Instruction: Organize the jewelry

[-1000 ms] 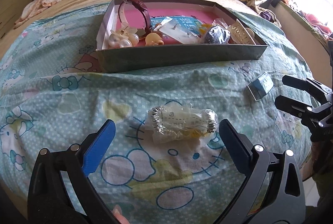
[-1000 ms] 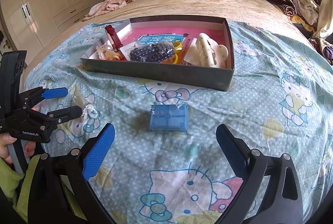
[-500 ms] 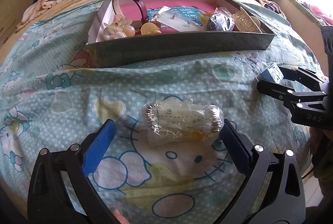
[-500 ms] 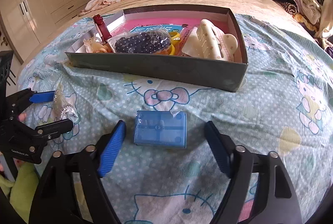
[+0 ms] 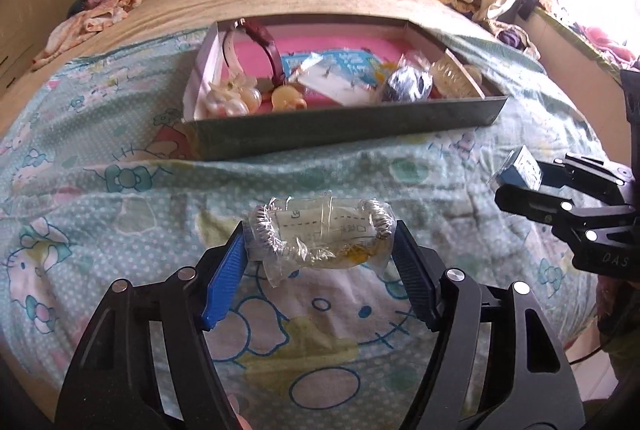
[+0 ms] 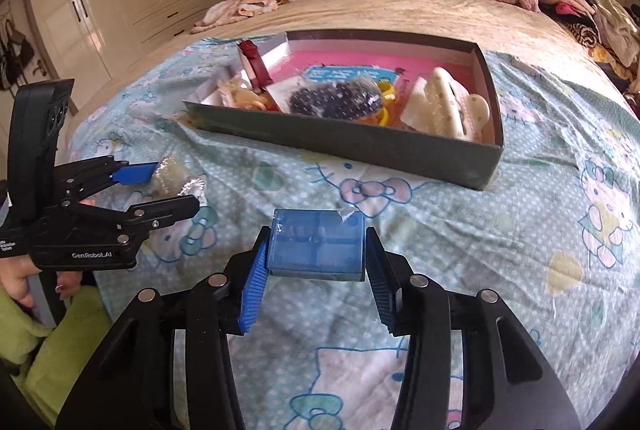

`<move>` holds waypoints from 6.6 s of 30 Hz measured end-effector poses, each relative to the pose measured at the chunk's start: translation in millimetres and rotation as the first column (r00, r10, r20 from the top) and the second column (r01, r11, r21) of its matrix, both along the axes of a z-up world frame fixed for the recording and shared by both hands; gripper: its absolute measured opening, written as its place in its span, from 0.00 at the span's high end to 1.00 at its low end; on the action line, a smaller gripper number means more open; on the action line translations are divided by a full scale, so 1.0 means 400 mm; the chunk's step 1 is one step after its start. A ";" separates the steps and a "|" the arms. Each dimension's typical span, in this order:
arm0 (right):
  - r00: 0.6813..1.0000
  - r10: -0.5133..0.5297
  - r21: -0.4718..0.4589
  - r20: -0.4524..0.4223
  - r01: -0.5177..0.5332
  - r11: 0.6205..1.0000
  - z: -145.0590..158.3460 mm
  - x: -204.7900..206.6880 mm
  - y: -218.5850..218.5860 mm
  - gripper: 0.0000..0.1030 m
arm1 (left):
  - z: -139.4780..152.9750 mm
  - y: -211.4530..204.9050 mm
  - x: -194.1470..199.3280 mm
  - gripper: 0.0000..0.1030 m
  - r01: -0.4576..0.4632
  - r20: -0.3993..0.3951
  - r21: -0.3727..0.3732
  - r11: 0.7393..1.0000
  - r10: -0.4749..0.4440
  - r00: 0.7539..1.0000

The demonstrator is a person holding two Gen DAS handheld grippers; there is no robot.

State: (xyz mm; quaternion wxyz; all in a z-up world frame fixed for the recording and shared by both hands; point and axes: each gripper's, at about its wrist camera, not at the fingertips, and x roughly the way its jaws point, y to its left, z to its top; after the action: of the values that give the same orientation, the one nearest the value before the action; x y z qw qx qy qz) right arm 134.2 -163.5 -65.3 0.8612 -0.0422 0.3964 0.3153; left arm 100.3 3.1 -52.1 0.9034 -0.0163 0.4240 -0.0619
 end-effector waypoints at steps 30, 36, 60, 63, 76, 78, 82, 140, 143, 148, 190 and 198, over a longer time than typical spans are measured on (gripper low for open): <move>0.985 -0.005 0.073 0.175 -0.008 0.997 0.166 0.071 0.001 0.57 | 0.135 -0.004 0.074 0.40 -0.027 0.118 -0.016 1.000 0.029 0.993; 0.983 -0.021 0.071 0.181 0.008 0.997 0.163 0.107 -0.004 0.57 | 0.129 -0.010 0.106 0.40 -0.028 0.109 -0.009 1.000 0.029 0.994; 0.995 -0.030 0.020 0.097 0.028 0.999 0.064 0.215 0.024 0.57 | 0.051 -0.011 0.223 0.40 -0.037 0.047 0.004 0.999 0.037 0.998; 0.997 -0.027 0.009 0.077 0.026 1.000 0.049 0.219 0.034 0.56 | 0.041 -0.016 0.228 0.39 -0.037 0.034 0.010 0.999 0.036 0.999; 0.992 -0.074 0.038 0.101 0.070 0.997 0.077 0.174 -0.003 0.32 | 0.055 -0.014 0.215 0.28 -0.047 0.041 0.020 0.999 0.047 0.998; 0.990 -0.089 0.048 0.111 0.084 0.995 0.090 0.157 -0.018 0.29 | 0.068 -0.011 0.204 0.28 -0.049 0.051 0.013 0.999 0.049 0.998; 0.984 -0.115 0.074 0.136 0.106 0.992 0.120 0.108 -0.049 0.20 | 0.103 -0.005 0.168 0.22 -0.058 0.080 0.001 0.998 0.058 0.995; 0.981 -0.148 0.089 0.128 0.137 0.987 0.123 -0.157 -0.056 0.04 | 0.173 0.000 -0.161 0.09 -0.104 0.180 -0.032 0.994 0.108 0.978; 0.980 -0.148 0.089 0.129 0.138 0.986 0.123 -0.158 -0.057 0.04 | 0.171 0.000 -0.162 0.09 -0.104 0.180 -0.034 0.994 0.108 0.978; 0.981 -0.148 0.088 0.129 0.137 0.987 0.124 -0.159 -0.057 0.04 | 0.167 -0.001 -0.166 0.09 -0.105 0.178 -0.026 0.994 0.108 0.978; 0.944 -0.319 0.046 0.082 0.316 0.948 0.064 -0.056 -0.188 0.04 | 0.114 0.078 -0.099 0.09 -0.175 0.079 -0.003 0.984 0.175 0.981; 0.804 -0.593 -0.045 0.036 0.594 0.803 -0.007 0.156 -0.457 0.04 | 0.016 0.427 0.066 0.09 -0.485 -0.070 0.050 0.873 0.488 0.870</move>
State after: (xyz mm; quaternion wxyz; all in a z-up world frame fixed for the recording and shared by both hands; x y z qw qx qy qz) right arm 196.4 -346.3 -68.1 0.9191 0.0575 0.3893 0.0191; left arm 126.9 173.8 -45.7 0.8723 -0.1111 0.4431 0.1745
